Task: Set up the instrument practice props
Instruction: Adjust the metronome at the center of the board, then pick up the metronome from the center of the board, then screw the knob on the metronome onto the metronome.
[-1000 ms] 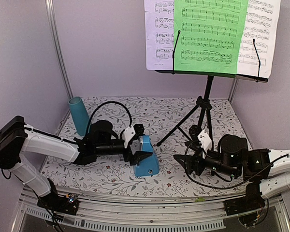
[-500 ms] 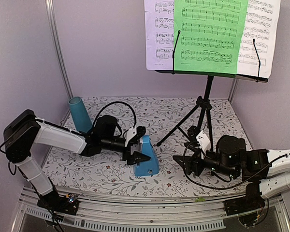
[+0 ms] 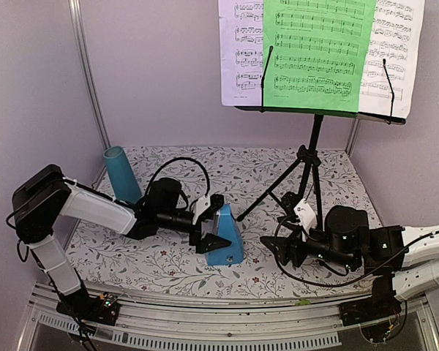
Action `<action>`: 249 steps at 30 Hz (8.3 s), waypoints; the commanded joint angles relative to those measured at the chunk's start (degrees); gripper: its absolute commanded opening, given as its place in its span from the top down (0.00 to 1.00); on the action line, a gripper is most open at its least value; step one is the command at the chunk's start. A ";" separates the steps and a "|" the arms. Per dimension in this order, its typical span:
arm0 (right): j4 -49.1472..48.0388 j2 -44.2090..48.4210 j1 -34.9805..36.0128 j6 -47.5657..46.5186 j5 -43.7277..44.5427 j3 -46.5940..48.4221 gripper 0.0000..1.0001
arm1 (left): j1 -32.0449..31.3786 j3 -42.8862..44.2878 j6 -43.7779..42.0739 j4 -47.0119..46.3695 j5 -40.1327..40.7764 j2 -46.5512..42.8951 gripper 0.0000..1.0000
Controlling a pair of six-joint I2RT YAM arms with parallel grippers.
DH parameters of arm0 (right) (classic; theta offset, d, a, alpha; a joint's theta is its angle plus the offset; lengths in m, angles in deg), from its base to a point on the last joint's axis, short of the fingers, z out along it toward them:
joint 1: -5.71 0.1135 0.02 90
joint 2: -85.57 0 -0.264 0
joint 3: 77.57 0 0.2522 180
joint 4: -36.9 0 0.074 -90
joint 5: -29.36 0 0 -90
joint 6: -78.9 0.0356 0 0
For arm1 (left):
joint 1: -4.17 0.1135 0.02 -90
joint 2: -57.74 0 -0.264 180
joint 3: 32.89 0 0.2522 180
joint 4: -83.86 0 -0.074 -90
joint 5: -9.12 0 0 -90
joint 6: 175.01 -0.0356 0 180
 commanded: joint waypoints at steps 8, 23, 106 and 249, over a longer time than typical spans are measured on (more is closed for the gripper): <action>-1.50 -1.44 -0.13 0.12 -0.20 0.01 0.27 | -0.02 3.10 -0.25 -3.29 -3.61 1.97 0.22; -1.78 -3.02 -0.13 0.47 0.49 0.18 0.27 | -0.01 4.44 0.27 0.38 -2.15 -1.17 1.00; -72.30 -34.43 2.75 -57.28 17.43 9.32 0.53 | -27.13 21.55 -14.69 9.75 64.91 -29.98 1.00; -39.85 -14.30 -11.88 31.37 -13.72 6.42 0.46 | -26.68 18.16 -4.95 7.45 67.52 -27.97 1.00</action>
